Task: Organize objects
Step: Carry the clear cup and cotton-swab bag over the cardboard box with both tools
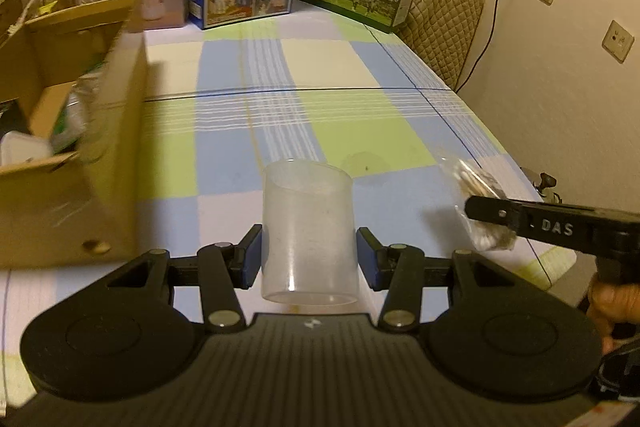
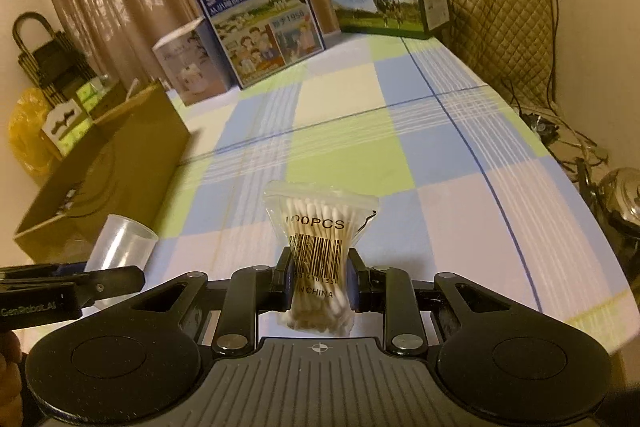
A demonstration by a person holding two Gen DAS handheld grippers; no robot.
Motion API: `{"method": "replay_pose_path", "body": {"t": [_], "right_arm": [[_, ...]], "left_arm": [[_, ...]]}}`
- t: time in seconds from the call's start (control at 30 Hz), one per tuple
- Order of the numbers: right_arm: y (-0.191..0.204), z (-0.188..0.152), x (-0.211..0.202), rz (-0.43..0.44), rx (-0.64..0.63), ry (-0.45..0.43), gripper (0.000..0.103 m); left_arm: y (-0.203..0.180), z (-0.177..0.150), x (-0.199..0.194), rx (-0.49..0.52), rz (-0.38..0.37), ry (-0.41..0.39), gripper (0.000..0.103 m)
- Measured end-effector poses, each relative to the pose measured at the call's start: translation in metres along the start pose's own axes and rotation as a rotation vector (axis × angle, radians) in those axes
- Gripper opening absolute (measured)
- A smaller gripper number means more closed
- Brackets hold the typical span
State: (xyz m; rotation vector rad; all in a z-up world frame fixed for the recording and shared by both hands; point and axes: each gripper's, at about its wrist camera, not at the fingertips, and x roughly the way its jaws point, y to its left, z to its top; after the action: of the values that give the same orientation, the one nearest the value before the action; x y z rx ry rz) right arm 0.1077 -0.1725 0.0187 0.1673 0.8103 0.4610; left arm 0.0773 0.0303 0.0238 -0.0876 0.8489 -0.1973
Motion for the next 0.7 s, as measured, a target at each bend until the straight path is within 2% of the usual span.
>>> {"method": "replay_pose_path", "body": {"t": [0.3,0.7], "right_arm": [[0.035,-0.002,-0.044,0.017,-0.058,-0.052,0.022],[0.06,-0.011,-0.061,0.033,-0.109,-0.053,0.022]], "left_arm": [[0.002,-0.014,-0.053,-0.002,0.025,-0.063,0.043],[0.006,-0.026,-0.087,0.006,0.057,-0.091,0.043]]}}
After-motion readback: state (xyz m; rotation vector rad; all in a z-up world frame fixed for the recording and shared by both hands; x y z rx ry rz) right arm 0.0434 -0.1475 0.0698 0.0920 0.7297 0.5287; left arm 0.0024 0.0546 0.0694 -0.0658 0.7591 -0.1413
